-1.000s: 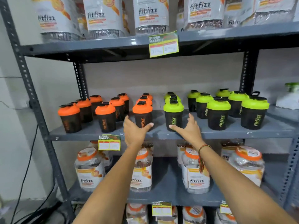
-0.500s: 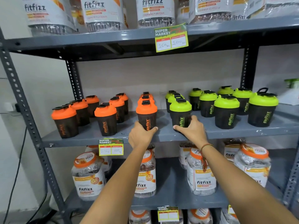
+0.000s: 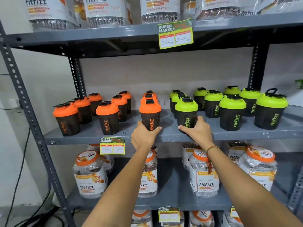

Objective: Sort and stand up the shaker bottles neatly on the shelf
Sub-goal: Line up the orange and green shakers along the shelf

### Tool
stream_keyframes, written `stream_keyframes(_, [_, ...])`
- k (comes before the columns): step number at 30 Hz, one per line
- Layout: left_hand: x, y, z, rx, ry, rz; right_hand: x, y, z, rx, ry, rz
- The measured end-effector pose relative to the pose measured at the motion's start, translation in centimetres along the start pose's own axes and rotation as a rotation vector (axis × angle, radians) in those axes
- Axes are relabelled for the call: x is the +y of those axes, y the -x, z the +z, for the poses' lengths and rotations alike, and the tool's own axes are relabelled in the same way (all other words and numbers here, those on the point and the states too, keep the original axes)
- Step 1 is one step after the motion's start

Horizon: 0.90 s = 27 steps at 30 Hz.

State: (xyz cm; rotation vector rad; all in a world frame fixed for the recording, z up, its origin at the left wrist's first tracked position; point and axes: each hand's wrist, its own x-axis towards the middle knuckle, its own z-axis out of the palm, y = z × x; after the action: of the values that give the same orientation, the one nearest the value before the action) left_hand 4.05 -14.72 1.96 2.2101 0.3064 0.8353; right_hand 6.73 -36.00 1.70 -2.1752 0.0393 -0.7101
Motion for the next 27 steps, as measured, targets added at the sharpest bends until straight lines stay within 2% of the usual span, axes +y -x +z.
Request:
stream_keyframes(20, [-0.2,0.4,-1.0,-0.047,0.072,-0.008,-0.2,0.6,0.0,0.020,-0.041,0.012])
stream_keyframes(23, [-0.4,1.0,-1.6,-0.037,0.099,0.000,-0.7,1.2,0.0,0.084,-0.113,0.038])
stream_keyframes(27, [-0.9,2.1,-3.3,0.033,0.151,0.014,-2.2,2.5,-0.2,0.256,-0.249,-0.011])
